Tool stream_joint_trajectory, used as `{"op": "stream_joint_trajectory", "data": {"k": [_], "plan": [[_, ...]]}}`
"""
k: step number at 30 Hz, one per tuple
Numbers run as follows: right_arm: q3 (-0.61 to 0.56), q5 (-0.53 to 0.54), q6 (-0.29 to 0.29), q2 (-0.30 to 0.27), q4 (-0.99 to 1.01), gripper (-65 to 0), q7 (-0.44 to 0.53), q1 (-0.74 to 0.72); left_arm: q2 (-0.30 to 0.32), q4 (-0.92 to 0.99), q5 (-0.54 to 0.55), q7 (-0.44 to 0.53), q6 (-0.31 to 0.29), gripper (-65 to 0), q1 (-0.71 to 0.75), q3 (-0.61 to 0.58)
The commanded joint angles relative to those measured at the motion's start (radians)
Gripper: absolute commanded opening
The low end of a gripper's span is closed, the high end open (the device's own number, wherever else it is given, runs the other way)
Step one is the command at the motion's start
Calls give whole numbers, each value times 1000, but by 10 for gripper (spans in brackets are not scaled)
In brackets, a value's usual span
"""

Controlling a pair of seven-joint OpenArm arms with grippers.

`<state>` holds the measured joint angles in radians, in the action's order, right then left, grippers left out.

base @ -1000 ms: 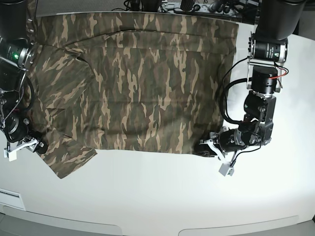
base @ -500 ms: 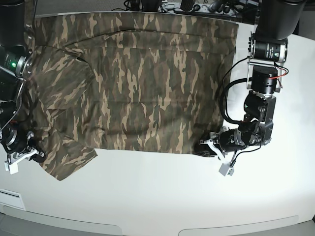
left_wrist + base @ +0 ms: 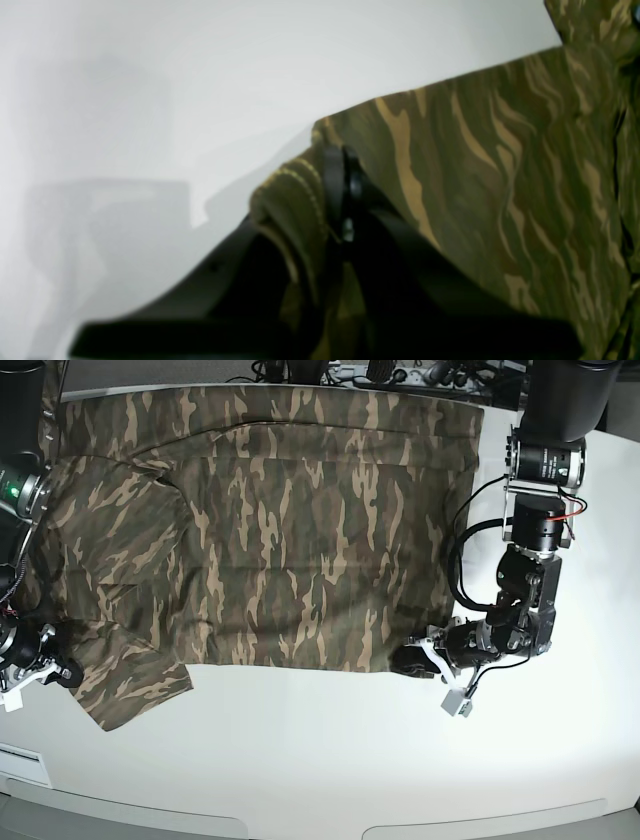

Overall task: Fold the T-shirt properly
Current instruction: 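Grasp the hem corners with both grippers and lift them toward the collar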

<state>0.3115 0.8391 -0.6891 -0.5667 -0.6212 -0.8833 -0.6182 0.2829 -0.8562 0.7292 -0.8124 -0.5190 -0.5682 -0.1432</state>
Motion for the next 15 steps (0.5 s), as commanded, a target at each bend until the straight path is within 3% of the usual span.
{"op": "stream_joint_trajectory", "data": {"k": [1, 7, 15], "plan": [[2, 47, -9, -39, -16, -650, -5, -28, 12, -6, -22, -27, -6, -650, -31, 0], [2, 82, -9, -96, -145, -650, -19, 116, 22, -17, 6, -78, -87, -650, -67, -1], [2, 81, -9, -146, -526, -650, -19, 385, 18, -111, 110, -148, -172, -650, -58, -12]]}}
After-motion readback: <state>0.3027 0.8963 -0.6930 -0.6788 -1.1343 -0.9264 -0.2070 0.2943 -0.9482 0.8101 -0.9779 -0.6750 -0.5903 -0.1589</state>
